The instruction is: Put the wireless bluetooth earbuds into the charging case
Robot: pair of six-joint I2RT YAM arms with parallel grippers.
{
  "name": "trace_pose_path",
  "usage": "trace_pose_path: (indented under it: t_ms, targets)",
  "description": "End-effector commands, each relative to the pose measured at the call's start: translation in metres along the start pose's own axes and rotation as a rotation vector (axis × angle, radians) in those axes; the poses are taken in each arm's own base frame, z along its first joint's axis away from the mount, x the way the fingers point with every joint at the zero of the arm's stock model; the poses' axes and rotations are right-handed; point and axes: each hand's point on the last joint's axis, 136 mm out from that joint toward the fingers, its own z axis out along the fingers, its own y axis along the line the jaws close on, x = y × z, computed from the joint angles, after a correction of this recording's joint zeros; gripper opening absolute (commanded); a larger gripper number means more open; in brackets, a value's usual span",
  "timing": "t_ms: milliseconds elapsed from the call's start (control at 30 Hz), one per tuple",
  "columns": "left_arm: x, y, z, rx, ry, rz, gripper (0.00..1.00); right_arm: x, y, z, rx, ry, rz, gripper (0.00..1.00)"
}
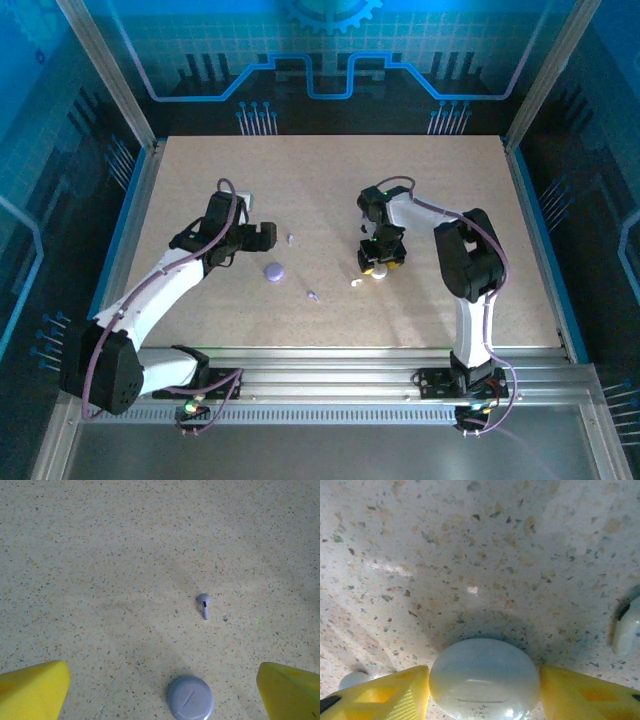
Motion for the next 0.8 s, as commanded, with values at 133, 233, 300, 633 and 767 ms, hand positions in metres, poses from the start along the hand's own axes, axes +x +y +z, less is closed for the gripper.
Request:
trace_pose_path:
  t_ms: [133, 233, 300, 633, 767]
  targets:
    - [-0.002, -0.006, -0.006, 0.026, 0.008, -0.010, 0.97, -0.003, 0.002, 0.005, 0.019, 0.016, -0.006, 0.54]
    - [-0.001, -0.006, -0.006, 0.027, 0.009, -0.010, 0.97, -0.003, 0.001, 0.005, 0.019, 0.014, -0.008, 0.50]
    - [-0.001, -0.006, -0.006, 0.025, 0.008, -0.014, 0.97, -0.003, 0.002, 0.004, 0.014, 0.006, -0.012, 0.47]
    - [-0.016, -0.035, -0.029, 0.177, -0.087, -0.006, 0.92, -0.004, 0.012, -0.051, -0.075, -0.217, 0.039, 0.43]
    - [-0.023, -0.066, -0.058, 0.340, -0.204, 0.063, 0.88, 0.002, 0.032, -0.093, -0.237, -0.403, 0.062, 0.42]
